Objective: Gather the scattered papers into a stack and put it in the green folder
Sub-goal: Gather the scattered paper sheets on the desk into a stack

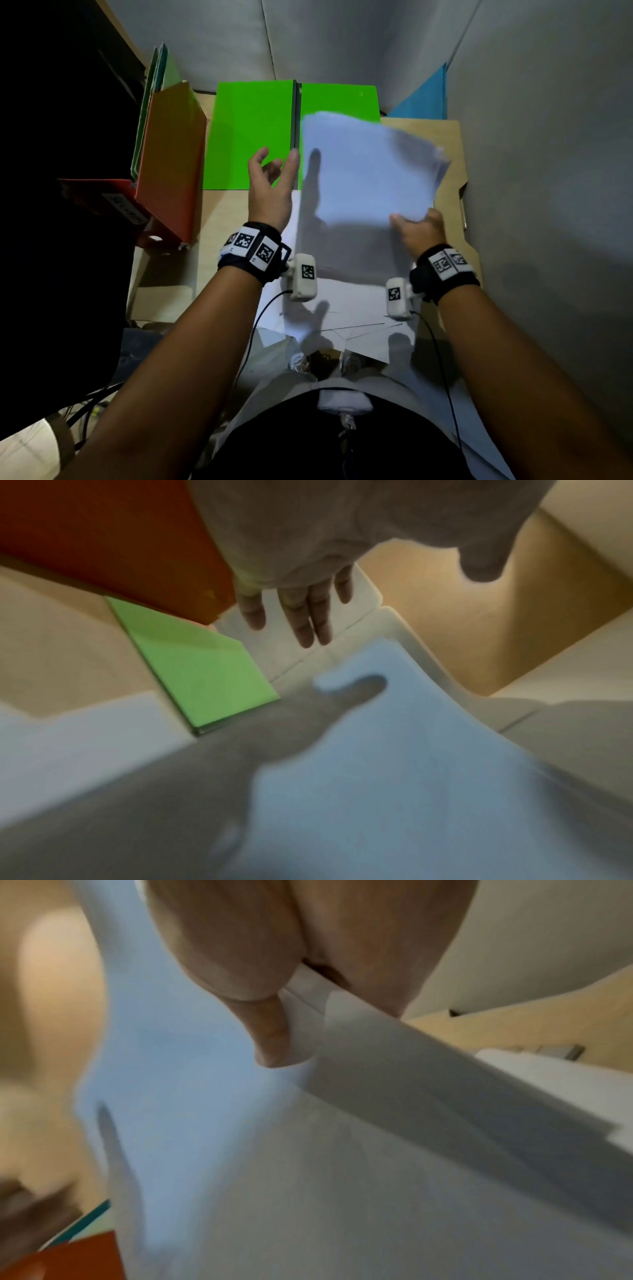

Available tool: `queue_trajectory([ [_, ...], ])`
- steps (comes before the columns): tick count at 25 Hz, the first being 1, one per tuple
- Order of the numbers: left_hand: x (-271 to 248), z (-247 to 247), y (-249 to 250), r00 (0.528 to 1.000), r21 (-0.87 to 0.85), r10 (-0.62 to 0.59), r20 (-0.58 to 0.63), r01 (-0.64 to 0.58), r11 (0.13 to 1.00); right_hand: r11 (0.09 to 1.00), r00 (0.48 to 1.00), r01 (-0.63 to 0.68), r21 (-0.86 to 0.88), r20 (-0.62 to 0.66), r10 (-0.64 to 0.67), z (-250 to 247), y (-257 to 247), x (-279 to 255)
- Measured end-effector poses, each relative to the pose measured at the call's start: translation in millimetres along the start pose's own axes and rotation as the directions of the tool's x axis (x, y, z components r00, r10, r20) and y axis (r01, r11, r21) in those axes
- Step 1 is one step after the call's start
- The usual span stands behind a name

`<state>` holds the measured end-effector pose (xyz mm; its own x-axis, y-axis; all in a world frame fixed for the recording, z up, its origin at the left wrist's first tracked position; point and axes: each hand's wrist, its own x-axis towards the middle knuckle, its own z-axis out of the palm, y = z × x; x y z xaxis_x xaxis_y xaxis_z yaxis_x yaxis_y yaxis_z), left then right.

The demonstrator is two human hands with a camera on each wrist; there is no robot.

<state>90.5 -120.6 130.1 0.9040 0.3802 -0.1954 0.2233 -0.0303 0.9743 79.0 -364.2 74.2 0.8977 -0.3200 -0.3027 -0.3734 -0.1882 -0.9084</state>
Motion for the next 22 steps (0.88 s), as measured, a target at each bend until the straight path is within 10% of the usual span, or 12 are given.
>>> queue_trajectory([
  [5,8.6,-52.1,-92.4,0.858,0.418,-0.485,-0.17,0.508,0.753,0.874,0.944,-0.33,-0.357,-0.108,0.312,-73.2,27.4,27.5],
  [9,-10.1,-66.8,-152.2,0.791,0.589,-0.565,-0.235,0.578,0.565,0.624,0.86,-0.433,-0.65,-0.091,0.502,-97.2,80.3,20.8],
  [14,-15.8,-44.7,-157.4,0.779,0.495,-0.604,-0.171,0.598,0.631,0.463,0.877,-0.301,-0.834,-0.051,0.478,-71.1,116.1,-2.1],
  [22,-14.1,-26.0,-147.4,0.778,0.439,-0.617,-0.117,0.598,0.67,0.558,0.873,-0.225,-0.799,0.088,0.479,-20.6,109.9,-5.5],
])
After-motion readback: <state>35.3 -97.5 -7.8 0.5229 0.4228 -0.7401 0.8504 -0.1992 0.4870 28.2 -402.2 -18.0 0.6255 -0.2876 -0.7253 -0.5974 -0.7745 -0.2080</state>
